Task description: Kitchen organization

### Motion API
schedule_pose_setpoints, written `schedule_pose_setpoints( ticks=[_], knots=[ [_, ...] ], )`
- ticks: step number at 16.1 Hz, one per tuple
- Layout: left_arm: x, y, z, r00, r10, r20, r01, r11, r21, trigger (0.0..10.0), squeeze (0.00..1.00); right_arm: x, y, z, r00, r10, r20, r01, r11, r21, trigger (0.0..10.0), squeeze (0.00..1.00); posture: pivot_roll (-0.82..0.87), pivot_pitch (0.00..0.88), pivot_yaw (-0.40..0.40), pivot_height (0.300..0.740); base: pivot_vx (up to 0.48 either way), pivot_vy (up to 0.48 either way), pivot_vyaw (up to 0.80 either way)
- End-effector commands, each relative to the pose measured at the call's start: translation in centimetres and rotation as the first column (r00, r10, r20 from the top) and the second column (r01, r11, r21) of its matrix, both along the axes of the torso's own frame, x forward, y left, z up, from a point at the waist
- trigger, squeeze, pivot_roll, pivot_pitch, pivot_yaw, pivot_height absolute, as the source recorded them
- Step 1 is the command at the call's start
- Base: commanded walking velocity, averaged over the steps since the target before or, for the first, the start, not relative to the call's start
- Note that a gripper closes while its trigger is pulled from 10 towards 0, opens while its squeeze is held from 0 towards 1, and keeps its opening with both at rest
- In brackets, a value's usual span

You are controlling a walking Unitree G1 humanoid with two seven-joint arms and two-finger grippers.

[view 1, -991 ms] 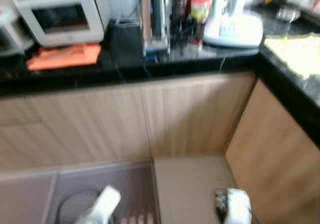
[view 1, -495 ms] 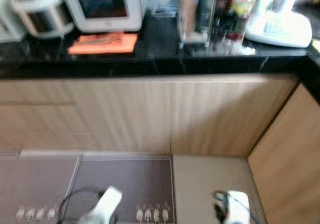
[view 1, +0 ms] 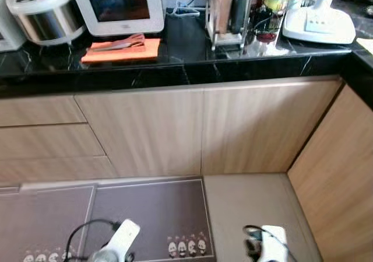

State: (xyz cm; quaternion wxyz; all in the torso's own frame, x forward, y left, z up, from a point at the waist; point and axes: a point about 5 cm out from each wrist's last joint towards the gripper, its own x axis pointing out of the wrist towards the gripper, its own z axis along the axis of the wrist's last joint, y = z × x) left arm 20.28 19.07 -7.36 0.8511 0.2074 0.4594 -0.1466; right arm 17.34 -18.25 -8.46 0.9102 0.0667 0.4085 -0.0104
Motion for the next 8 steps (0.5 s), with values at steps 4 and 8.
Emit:
schedule_pose_setpoints(
  ticks=[4, 8],
  knots=[
    [0.0, 0.1, 0.0, 1.0, 0.022, -0.001, -0.022, 1.0, 0.008, 10.0, 0.0, -0.4, -0.7, -0.1, 1.0, -0.003, -0.014, 0.003, 1.0, -0.014, 10.0, 0.0, -0.12, 0.0, 0.08, 0.74, 0.0, 0.253, 0.0],
    [0.9, 1.4, 0.6, 0.932, 0.362, 0.021, -0.358, 0.927, -0.108, 10.0, 0.0, -0.2, -0.9, 0.0, 1.0, 0.008, -0.018, -0.009, 1.0, -0.027, 10.0, 0.0, -0.11, 0.0, 0.061, 0.74, 0.0, 0.188, 0.0]
  ],
)
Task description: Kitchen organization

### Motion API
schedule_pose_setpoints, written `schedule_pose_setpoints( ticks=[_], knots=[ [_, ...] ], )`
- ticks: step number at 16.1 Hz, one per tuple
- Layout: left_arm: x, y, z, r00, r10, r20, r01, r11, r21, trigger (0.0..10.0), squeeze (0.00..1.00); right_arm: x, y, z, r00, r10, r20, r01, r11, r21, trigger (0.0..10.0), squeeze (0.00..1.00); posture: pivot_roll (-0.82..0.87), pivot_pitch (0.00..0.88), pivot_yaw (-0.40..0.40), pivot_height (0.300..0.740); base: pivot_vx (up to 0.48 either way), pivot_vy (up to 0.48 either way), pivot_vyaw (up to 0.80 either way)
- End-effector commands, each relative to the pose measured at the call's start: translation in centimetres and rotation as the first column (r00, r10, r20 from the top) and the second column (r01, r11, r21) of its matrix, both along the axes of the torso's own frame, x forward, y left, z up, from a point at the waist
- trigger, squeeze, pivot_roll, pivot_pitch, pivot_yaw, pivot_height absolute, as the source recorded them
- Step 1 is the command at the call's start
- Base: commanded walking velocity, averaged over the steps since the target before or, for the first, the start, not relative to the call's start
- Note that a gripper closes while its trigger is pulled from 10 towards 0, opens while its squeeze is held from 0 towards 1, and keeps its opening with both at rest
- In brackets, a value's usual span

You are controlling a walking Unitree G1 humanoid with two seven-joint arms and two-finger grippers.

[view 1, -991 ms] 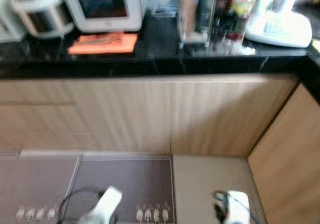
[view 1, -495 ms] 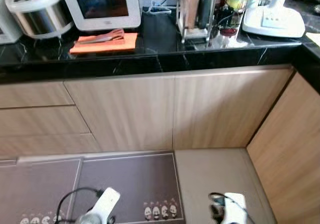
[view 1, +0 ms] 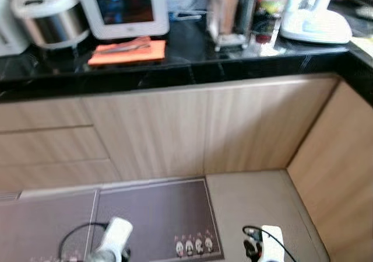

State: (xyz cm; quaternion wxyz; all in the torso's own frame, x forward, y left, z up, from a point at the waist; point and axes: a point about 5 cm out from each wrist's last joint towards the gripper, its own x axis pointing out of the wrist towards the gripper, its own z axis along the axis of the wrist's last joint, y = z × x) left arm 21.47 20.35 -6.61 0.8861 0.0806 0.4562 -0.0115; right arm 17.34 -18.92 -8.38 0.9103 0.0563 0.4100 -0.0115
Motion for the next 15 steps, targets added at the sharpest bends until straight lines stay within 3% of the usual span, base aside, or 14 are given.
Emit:
schedule_pose_setpoints(
  ticks=[1, 2, 7, 9, 11, 15],
  knots=[
    [0.2, 0.5, 0.1, 0.988, 0.156, 0.001, -0.156, 0.986, -0.054, 10.0, 0.0, -0.2, -0.4, -0.1, 1.0, 0.003, -0.015, -0.003, 1.0, -0.011, 10.0, 0.0, -0.11, 0.0, 0.055, 0.74, 0.0, 0.0, 0.0],
    [0.4, 0.5, 0.3, 0.969, 0.246, 0.005, -0.245, 0.966, -0.089, 10.0, 0.0, -0.1, -0.5, 0.0, 1.0, 0.005, -0.015, -0.005, 1.0, -0.015, 10.0, 0.0, -0.11, 0.0, 0.052, 0.74, 0.0, 0.0, 0.0],
    [0.5, -1.6, 0.0, 0.965, 0.26, -0.008, -0.259, 0.958, -0.119, 10.0, 0.0, 0.5, -1.2, 0.3, 1.0, -0.016, -0.004, 0.016, 0.999, -0.036, 10.0, 0.0, -0.13, 0.0, 0.043, 0.74, 0.0, 0.0, 0.0],
    [0.5, -2.1, -0.1, 0.974, 0.226, -0.003, -0.225, 0.968, -0.112, 10.0, 0.0, 0.4, -1.3, 0.3, 0.999, -0.053, -0.007, 0.053, 0.998, -0.03, 10.0, 0.0, -0.13, 0.0, 0.042, 0.74, 0.0, 0.0, 0.0],
    [0.5, -2.7, -0.1, 0.992, 0.128, -0.004, -0.128, 0.988, -0.081, 10.0, 0.0, 0.3, -1.1, 0.2, 0.997, -0.077, -0.01, 0.077, 0.997, -0.019, 10.0, 0.0, -0.13, 0.0, 0.06, 0.74, 0.0, 0.0, 0.0],
    [0.4, -1.9, -0.1, 0.985, 0.172, -0.004, -0.172, 0.982, -0.08, 10.0, 0.0, 0.2, 0.4, -0.1, 0.996, -0.088, -0.015, 0.088, 0.996, 0.001, 10.0, 0.0, -0.12, 0.0, 0.082, 0.74, 0.0, 0.0, 0.0]
  ],
)
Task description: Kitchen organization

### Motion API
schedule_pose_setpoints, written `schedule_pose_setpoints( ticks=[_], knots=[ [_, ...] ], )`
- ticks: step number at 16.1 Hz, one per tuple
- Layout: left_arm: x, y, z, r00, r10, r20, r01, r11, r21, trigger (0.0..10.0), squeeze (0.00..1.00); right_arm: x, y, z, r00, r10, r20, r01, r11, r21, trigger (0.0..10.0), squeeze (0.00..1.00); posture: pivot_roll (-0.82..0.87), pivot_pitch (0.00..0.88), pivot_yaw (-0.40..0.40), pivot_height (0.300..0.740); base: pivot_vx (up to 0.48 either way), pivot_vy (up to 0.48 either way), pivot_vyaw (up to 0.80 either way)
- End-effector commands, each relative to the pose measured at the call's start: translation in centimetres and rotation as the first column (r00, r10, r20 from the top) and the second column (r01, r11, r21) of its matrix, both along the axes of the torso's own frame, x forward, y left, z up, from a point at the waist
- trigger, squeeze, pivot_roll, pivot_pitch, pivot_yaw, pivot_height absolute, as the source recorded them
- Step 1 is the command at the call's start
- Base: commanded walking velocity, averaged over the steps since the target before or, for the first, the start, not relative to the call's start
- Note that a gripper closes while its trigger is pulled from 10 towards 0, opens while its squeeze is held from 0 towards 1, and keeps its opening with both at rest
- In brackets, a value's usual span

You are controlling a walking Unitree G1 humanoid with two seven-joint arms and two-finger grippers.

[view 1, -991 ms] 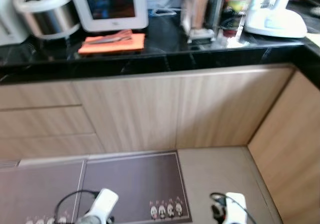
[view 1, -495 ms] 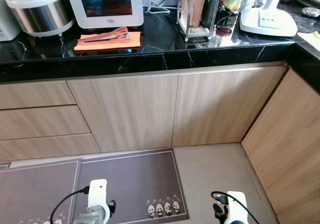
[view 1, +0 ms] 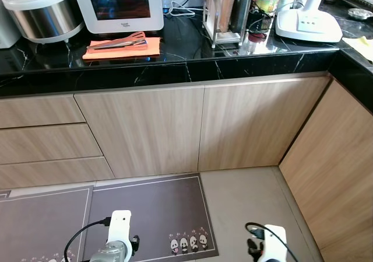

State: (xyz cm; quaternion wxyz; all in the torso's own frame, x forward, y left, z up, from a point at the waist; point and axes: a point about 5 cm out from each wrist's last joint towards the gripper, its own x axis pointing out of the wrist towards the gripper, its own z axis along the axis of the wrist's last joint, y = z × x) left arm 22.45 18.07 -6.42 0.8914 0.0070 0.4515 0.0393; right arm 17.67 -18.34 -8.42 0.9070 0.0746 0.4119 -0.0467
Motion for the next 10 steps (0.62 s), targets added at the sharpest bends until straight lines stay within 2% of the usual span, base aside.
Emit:
schedule_pose_setpoints(
  ticks=[1, 3, 4, 5, 8, 9, 10],
  knots=[
    [-0.6, 0.8, -0.3, 0.999, 0.029, -0.016, -0.029, 1.0, 0.003, 10.0, 0.0, -0.2, 0.2, -0.1, 1.0, -0.012, -0.01, 0.012, 1.0, 0.003, 10.0, 0.0, -0.13, 0.0, 0.087, 0.74, 0.0, 0.0, 0.0],
    [-1.0, 2.0, -0.3, 0.998, 0.055, -0.024, -0.054, 0.998, 0.026, 10.0, 0.0, -0.5, 0.8, -0.3, 1.0, -0.016, -0.019, 0.016, 1.0, 0.007, 10.0, 0.0, -0.16, 0.0, 0.1, 0.74, 0.0, 0.0, 0.0],
    [-1.2, 2.2, -0.4, 0.998, 0.058, -0.027, -0.057, 0.998, 0.03, 10.0, 0.0, -0.5, 0.5, -0.3, 1.0, -0.016, -0.019, 0.016, 1.0, 0.0, 10.0, 0.0, -0.17, 0.0, 0.101, 0.74, 0.0, 0.0, 0.0],
    [-1.4, 2.1, -0.5, 0.997, 0.073, -0.03, -0.072, 0.997, 0.021, 10.0, 0.0, -0.3, -0.6, -0.1, 1.0, -0.026, -0.012, 0.026, 0.999, -0.029, 10.0, 0.0, -0.2, 0.0, 0.107, 0.74, 0.0, 0.0, 0.0],
    [-1.6, 0.0, -1.0, 0.999, -0.011, -0.051, 0.011, 1.0, -0.005, 10.0, 0.0, 0.1, -3.4, 0.6, 0.996, -0.081, 0.021, 0.082, 0.994, -0.076, 10.0, 0.0, -0.26, 0.0, 0.13, 0.74, 0.0, 0.0, 0.0],
    [-1.7, -1.4, -1.1, 0.997, -0.058, -0.051, 0.057, 0.998, -0.02, 10.0, 0.0, 0.0, -4.5, 0.8, 0.996, -0.087, 0.026, 0.089, 0.991, -0.1, 10.0, 0.0, -0.27, 0.0, 0.113, 0.74, 0.0, 0.0, 0.0],
    [-1.8, -2.2, -1.2, 0.998, -0.052, -0.047, 0.05, 0.998, -0.039, 10.0, 0.0, -0.3, -5.3, 0.9, 0.995, -0.092, 0.024, 0.095, 0.989, -0.114, 10.0, 0.0, -0.27, 0.0, 0.085, 0.74, 0.0, 0.0, 0.0]
  ],
)
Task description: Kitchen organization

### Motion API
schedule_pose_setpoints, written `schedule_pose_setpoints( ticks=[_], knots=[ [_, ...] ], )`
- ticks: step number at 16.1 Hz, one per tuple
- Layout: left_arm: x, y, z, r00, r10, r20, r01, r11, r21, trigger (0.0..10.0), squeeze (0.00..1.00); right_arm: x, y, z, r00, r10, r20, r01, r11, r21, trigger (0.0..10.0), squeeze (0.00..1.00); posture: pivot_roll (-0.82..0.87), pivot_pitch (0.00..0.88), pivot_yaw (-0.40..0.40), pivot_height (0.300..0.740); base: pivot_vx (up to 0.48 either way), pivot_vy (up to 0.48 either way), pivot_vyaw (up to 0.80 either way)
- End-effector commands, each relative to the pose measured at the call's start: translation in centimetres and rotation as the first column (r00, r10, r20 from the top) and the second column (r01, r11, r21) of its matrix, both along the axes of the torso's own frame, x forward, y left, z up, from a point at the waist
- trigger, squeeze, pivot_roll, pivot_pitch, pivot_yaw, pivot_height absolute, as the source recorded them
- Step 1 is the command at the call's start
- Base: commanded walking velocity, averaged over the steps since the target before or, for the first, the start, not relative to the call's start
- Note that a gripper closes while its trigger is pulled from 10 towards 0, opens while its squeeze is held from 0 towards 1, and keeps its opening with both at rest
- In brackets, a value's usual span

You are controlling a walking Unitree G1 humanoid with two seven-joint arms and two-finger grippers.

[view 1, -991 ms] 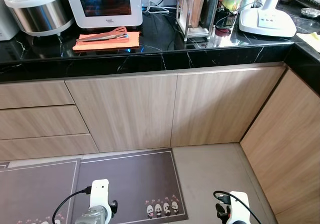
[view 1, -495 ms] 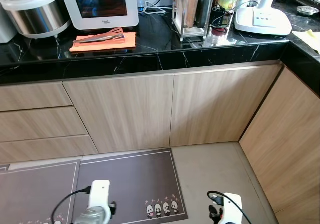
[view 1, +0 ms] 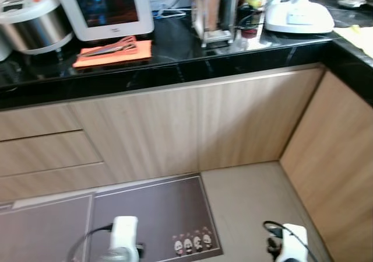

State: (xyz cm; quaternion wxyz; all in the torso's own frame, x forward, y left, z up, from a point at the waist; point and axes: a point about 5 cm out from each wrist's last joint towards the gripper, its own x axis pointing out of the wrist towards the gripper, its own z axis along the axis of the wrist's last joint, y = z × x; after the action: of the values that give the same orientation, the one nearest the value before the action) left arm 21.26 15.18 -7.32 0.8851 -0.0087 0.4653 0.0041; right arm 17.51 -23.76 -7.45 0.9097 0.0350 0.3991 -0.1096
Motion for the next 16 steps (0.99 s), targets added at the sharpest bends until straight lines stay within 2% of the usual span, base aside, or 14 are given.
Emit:
schedule_pose_setpoints(
  ticks=[1, 4, 6, 8, 11, 12, 13, 16],
  knots=[
    [-0.7, 0.0, -0.4, 1.0, 0.01, -0.018, -0.01, 1.0, 0.01, 10.0, 0.0, -0.5, -0.6, 0.0, 1.0, -0.007, 0.001, 0.007, 1.0, -0.002, 10.0, 0.0, -0.26, 0.0, 0.058, 0.74, 0.0, 0.0, 0.0],
    [-1.3, -1.6, -0.7, 1.0, -0.013, -0.017, 0.013, 1.0, 0.005, 10.0, 0.0, -0.9, -2.3, 0.3, 1.0, 0.011, -0.023, -0.012, 0.999, -0.037, 10.0, 0.0, -0.2, 0.0, -0.036, 0.74, 0.0, 0.0, 0.0],
    [-1.2, -1.6, -0.7, 0.997, 0.083, -0.006, -0.083, 0.996, -0.015, 10.0, 0.0, -0.1, -2.6, 0.8, 0.998, 0.053, -0.016, -0.054, 0.997, -0.048, 10.0, 0.0, -0.15, 0.0, -0.084, 0.74, 0.0, 0.0, 0.0],
    [-0.9, -1.9, -0.4, 0.997, 0.07, 0.011, -0.07, 0.998, 0.002, 10.0, 0.0, 0.8, -2.7, 1.2, 0.999, 0.054, -0.008, -0.054, 0.997, -0.047, 10.0, 0.0, -0.11, 0.0, -0.082, 0.74, 0.0, 0.0, 0.0],
    [-0.1, -1.3, 0.0, 0.998, 0.033, 0.045, -0.035, 0.999, 0.039, 10.0, 0.0, 2.4, -1.1, 1.4, 0.997, 0.075, 0.012, -0.075, 0.997, -0.02, 10.0, 0.0, -0.05, 0.0, -0.085, 0.74, 0.0, 0.0, 0.0],
    [0.0, -0.7, 0.1, 0.998, 0.047, 0.052, -0.05, 0.997, 0.056, 10.0, 0.0, 2.8, -0.2, 1.4, 0.995, 0.097, 0.017, -0.097, 0.995, -0.002, 10.0, 0.0, -0.03, 0.0, -0.095, 0.74, 0.0, 0.0, 0.0],
    [0.3, 0.6, 0.3, 0.992, 0.103, 0.065, -0.108, 0.992, 0.067, 10.0, 0.0, 3.2, 1.1, 1.2, 0.99, 0.143, 0.013, -0.143, 0.99, 0.016, 10.0, 0.0, 0.0, 0.0, -0.11, 0.74, 0.0, 0.0, 0.0],
    [0.6, 2.4, 0.6, 0.985, 0.153, 0.084, -0.16, 0.983, 0.084, 10.0, 0.0, 3.4, 2.6, 1.0, 0.984, 0.179, 0.004, -0.179, 0.983, 0.032, 10.0, 0.0, 0.02, 0.0, -0.092, 0.74, 0.0, 0.0, 0.0]
  ],
)
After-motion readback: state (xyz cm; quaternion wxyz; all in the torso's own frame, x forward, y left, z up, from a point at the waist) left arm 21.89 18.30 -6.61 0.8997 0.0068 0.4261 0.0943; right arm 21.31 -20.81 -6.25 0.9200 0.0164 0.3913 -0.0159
